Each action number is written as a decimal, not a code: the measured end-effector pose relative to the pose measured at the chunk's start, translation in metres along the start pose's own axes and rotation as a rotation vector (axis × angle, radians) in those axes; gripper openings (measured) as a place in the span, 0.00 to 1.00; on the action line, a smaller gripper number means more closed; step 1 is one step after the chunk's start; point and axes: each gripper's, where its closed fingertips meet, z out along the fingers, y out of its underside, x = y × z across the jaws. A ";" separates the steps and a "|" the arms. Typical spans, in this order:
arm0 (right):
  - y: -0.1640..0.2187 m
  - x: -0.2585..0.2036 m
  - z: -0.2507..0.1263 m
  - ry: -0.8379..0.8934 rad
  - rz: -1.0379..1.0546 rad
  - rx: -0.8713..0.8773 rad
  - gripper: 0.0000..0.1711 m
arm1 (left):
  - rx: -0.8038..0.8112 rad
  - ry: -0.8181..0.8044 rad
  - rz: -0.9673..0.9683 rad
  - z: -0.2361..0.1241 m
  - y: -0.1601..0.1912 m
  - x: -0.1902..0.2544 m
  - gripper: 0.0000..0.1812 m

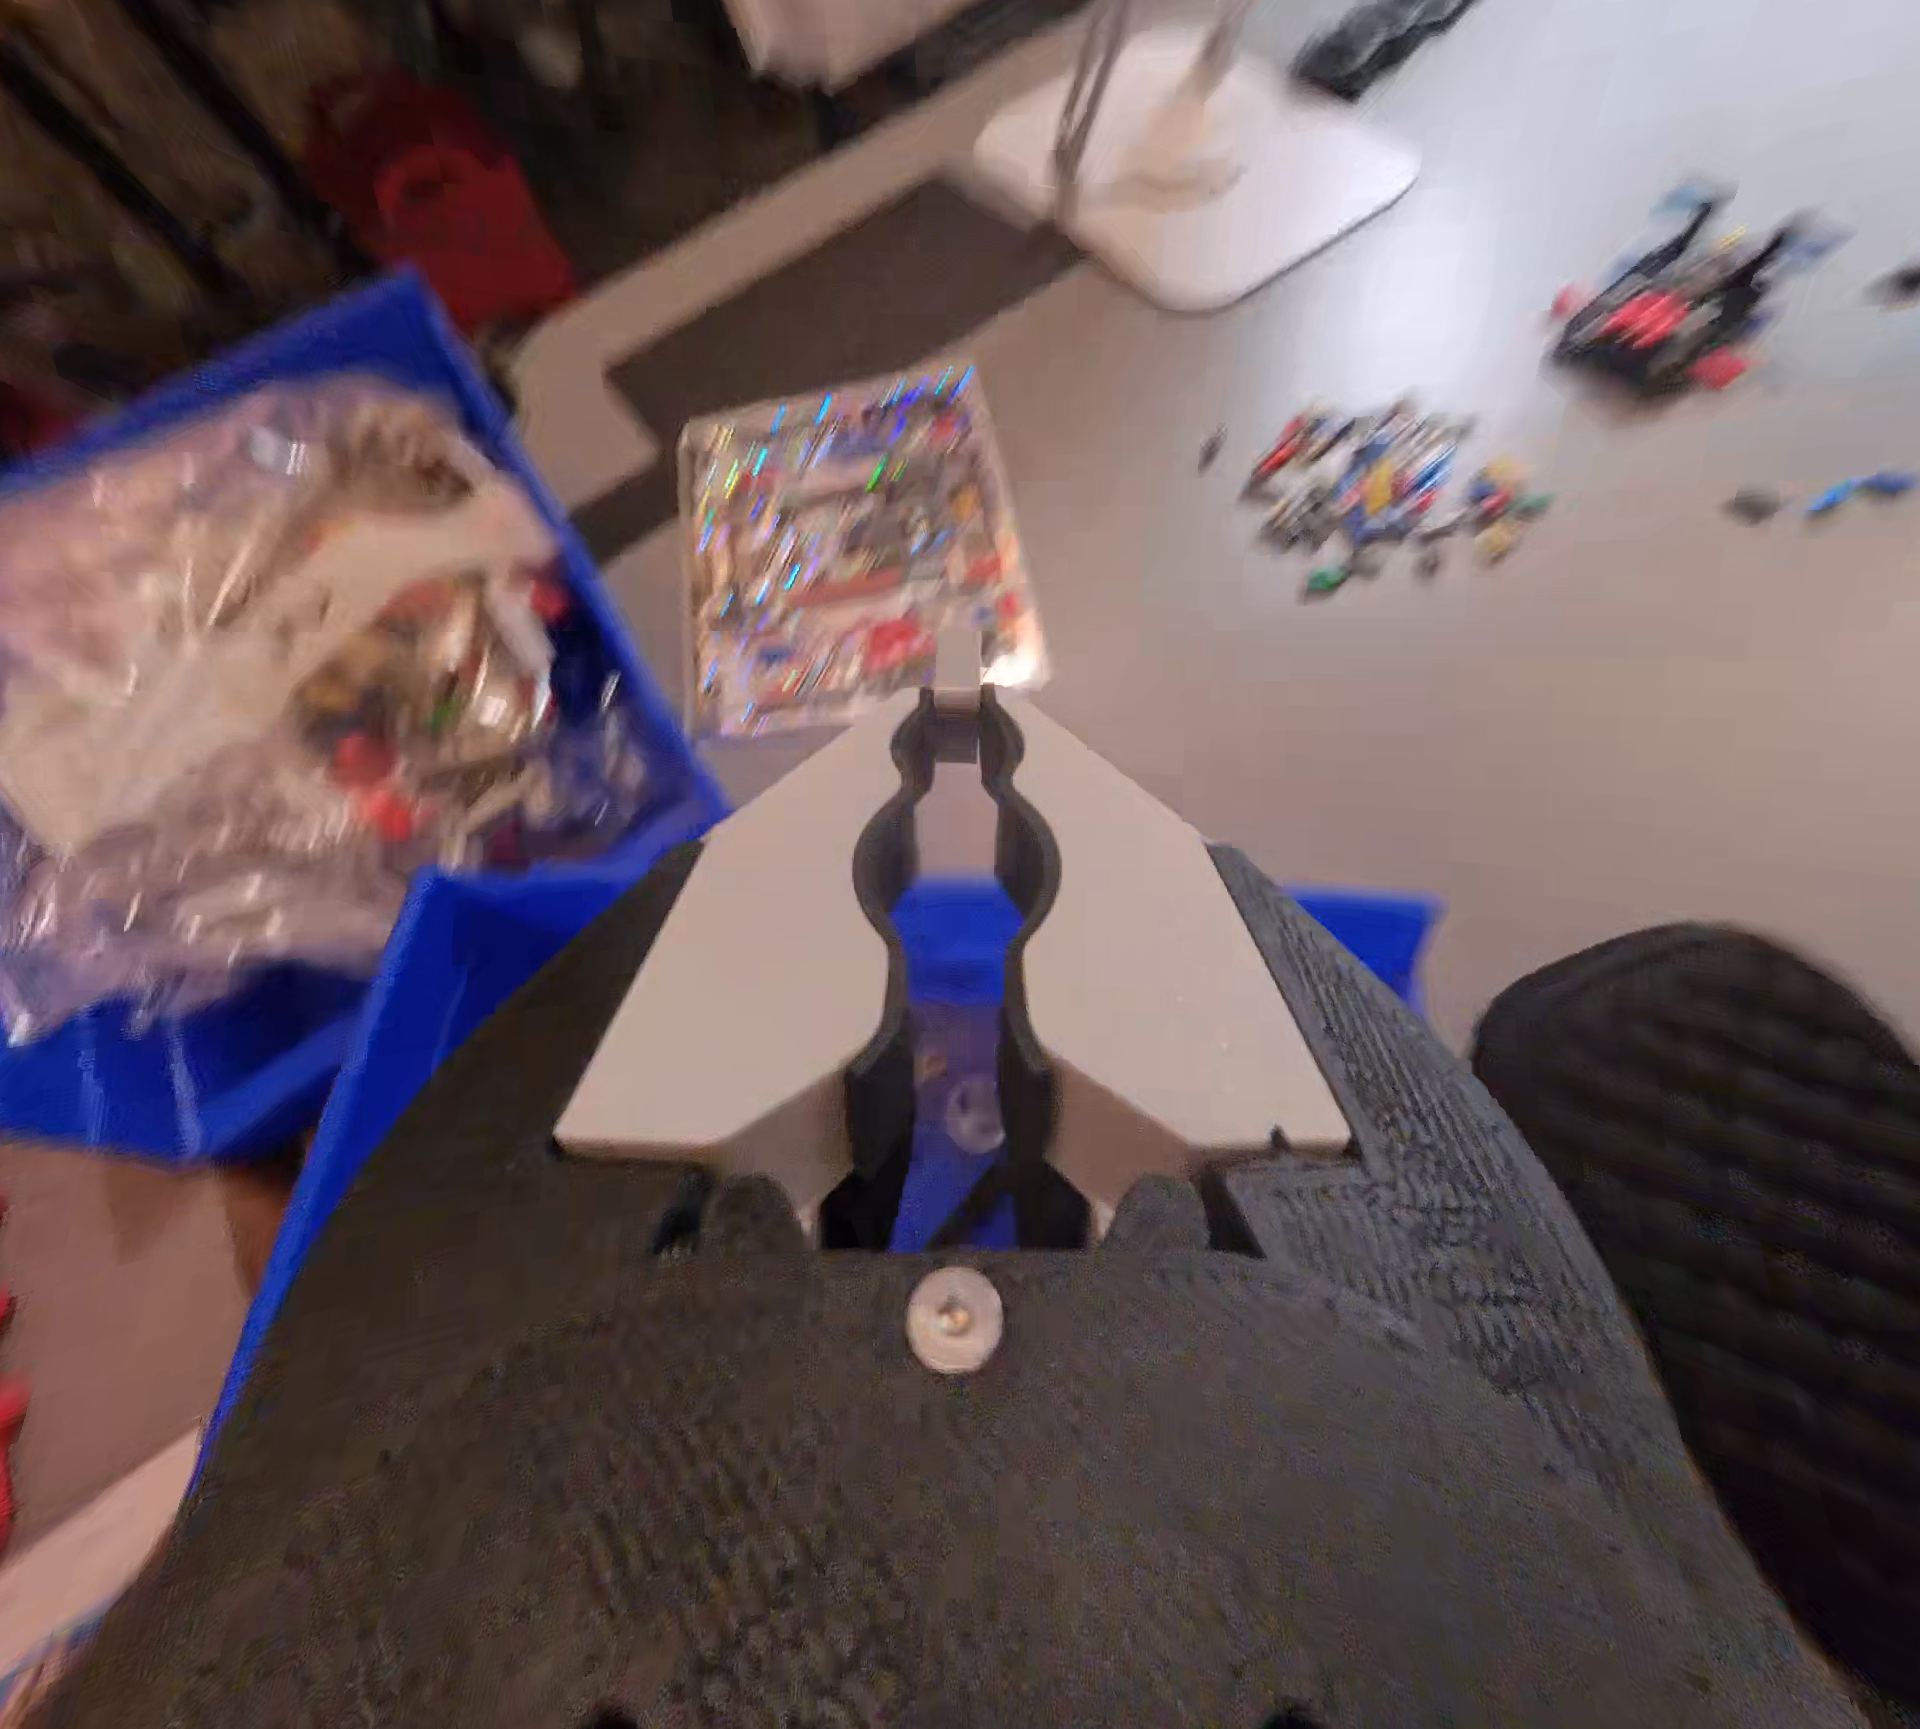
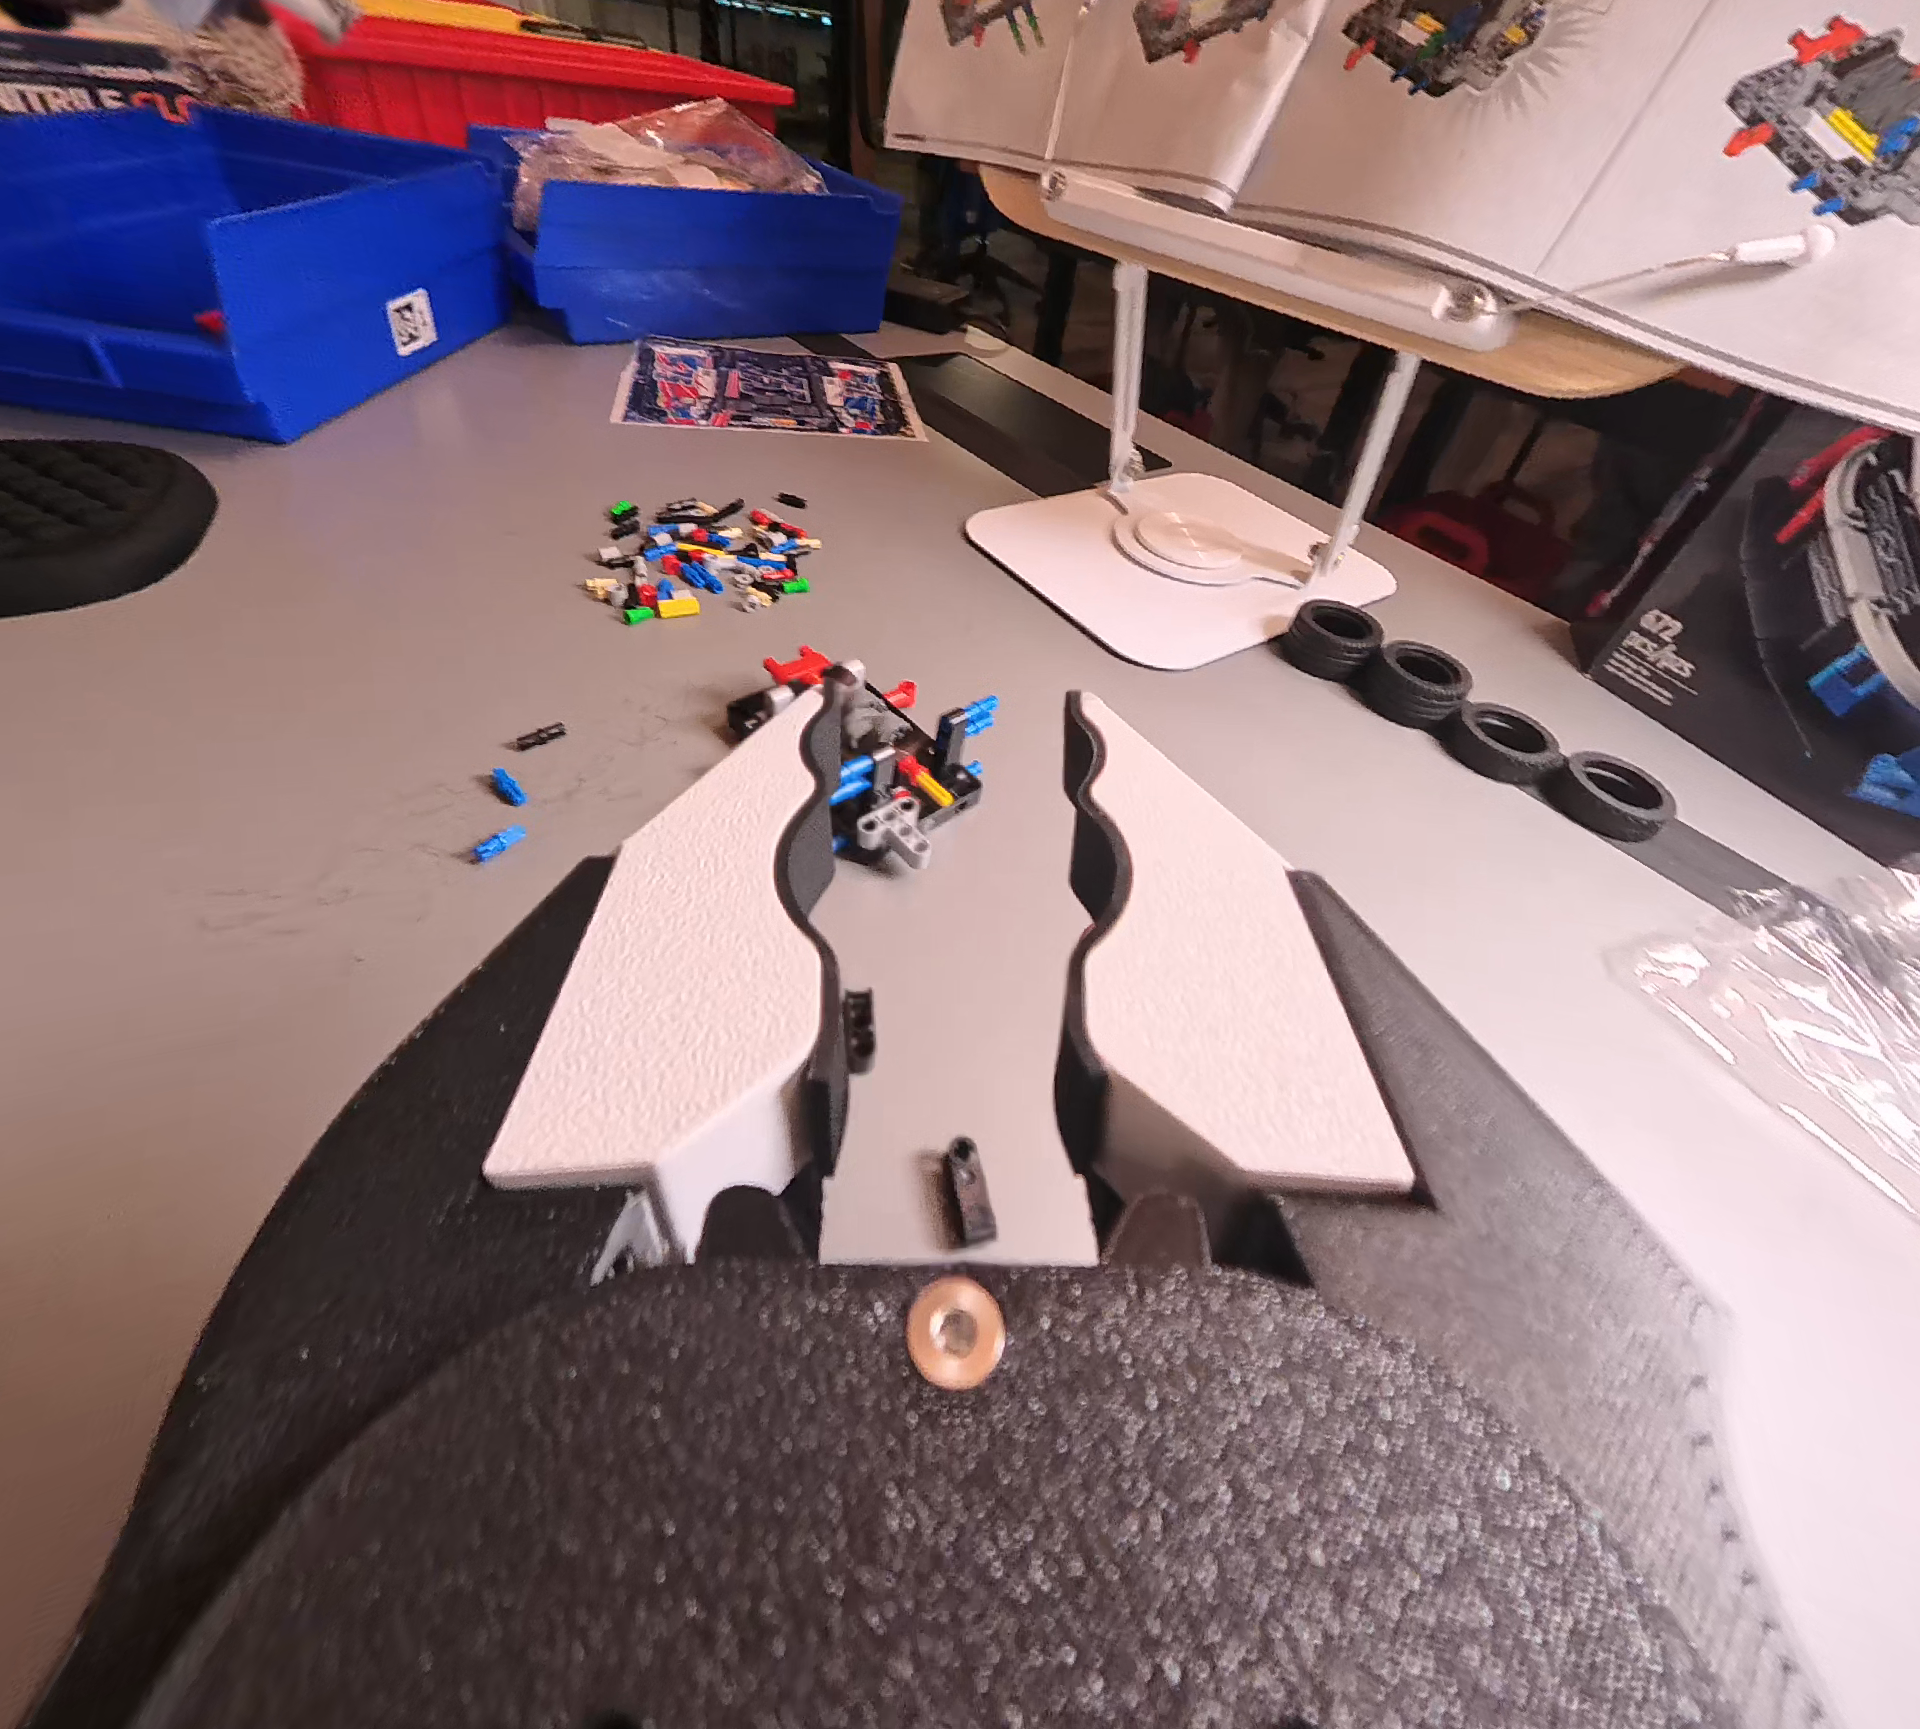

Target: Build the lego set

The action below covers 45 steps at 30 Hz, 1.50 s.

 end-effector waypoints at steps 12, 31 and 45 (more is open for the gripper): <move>-0.003 -0.098 0.025 -0.277 -0.261 0.003 0.18 | 0.132 1.118 -0.375 0.106 -0.080 0.325 0.03; 0.057 -0.125 0.035 -0.330 -0.520 -0.246 0.04 | -0.241 1.198 -0.432 0.195 -0.024 0.395 0.08; 0.098 -0.089 0.041 -0.196 -0.312 -0.606 0.06 | -0.107 0.692 -0.069 0.206 -0.002 0.298 0.16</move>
